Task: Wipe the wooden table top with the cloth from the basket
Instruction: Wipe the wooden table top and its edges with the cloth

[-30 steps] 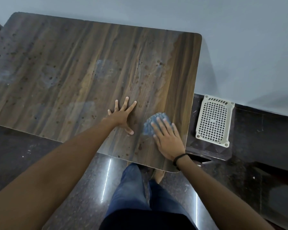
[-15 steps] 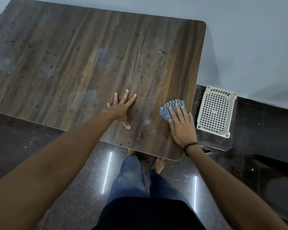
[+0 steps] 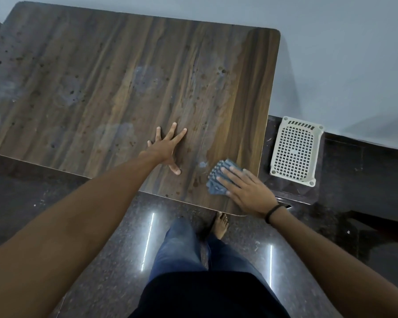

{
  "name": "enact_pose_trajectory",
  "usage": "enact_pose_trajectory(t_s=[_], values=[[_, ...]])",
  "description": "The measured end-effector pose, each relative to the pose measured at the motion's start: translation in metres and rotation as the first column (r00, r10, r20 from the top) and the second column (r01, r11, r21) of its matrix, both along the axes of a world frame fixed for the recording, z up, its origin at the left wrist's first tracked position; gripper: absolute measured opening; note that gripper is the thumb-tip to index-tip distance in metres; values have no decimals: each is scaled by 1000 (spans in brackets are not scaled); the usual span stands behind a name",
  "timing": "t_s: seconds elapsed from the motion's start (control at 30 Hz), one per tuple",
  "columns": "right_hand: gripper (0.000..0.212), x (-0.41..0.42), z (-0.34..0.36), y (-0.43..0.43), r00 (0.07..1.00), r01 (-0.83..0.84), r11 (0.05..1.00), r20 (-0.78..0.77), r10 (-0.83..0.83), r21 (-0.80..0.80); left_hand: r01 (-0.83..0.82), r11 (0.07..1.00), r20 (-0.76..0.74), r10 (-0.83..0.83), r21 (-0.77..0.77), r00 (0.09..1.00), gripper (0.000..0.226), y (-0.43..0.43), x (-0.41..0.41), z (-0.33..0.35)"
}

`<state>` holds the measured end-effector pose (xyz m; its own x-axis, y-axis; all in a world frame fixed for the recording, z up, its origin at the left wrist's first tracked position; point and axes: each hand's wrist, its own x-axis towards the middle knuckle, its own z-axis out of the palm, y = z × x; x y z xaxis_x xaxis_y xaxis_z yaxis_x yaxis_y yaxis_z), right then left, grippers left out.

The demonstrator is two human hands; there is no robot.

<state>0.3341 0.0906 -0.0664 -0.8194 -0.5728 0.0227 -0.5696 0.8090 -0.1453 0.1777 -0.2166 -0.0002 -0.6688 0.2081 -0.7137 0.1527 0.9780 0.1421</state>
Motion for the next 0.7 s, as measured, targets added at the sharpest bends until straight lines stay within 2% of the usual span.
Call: enact_pose_trajectory(t_s=[0.03,0.07,0.1,0.13,0.17,0.2,0.23,0.27,0.3,0.33,0.37,0.4,0.43,0.47,0.5,0.53,0.57,0.6,0.63,0.67,0.7], values=[[55,-8,2,8,997,72,997,23,-72,-2,-10,1000,-5,10,5,1000,154,0,1,0],[55,-14,5,9,959,272,961,96,-268,-41,-17,1000,-5,17,9,1000,154,0,2,1],[55,-16,9,0,863,491,868,178,-472,-75,-21,1000,-6,21,13,1000,153,1,4,0],[55,-11,11,-16,781,611,789,213,-586,-69,-25,1000,-11,25,15,1000,152,1,6,0],[56,-2,9,-30,789,603,797,180,-587,-44,-31,999,-16,31,15,999,151,1,8,0],[56,12,6,-37,858,504,864,128,-497,-27,-42,999,-21,43,15,999,149,1,11,0],[57,25,4,-33,940,334,943,81,-333,0,-63,998,-24,63,18,998,148,1,13,0],[57,30,3,-19,982,181,983,52,-183,33,-86,996,-16,87,26,996,146,0,16,0],[56,26,3,-3,992,121,991,29,-122,54,-105,994,-2,105,37,994,145,-1,19,0],[56,17,6,5,986,159,985,33,-162,59,-115,992,10,115,44,993,145,-2,23,0],[56,8,9,6,952,300,953,62,-301,31,-112,993,17,111,46,994,146,-3,27,-1],[56,3,14,-2,884,455,890,121,-452,3,-102,994,19,101,46,995,149,-4,32,-2],[56,4,16,-17,830,540,842,166,-532,0,-95,994,13,95,52,995,151,-6,36,-3],[57,11,14,-33,844,518,855,157,-513,10,-94,994,3,94,64,996,151,-7,40,-5],[57,24,9,-44,909,400,916,118,-399,14,-94,993,-6,95,75,995,151,-8,42,-6],[57,37,6,-45,973,215,976,78,-217,31,-98,992,-11,100,82,995,150,-8,43,-6],[56,43,2,-35,997,48,997,57,-51,58,-105,991,-17,106,85,994,150,-8,43,-5],[56,40,1,-23,999,-28,997,38,25,78,-109,990,-22,112,85,994,149,-8,43,-5],[56,32,3,-16,999,7,996,31,-10,86,-116,990,-25,118,84,993,149,-7,44,-5],[55,23,7,-16,987,152,986,47,-155,64,-122,989,-24,124,82,992,149,-7,43,-5],[55,17,12,-22,931,351,936,97,-352,27,-124,989,-22,126,82,992,149,-7,43,-6]])
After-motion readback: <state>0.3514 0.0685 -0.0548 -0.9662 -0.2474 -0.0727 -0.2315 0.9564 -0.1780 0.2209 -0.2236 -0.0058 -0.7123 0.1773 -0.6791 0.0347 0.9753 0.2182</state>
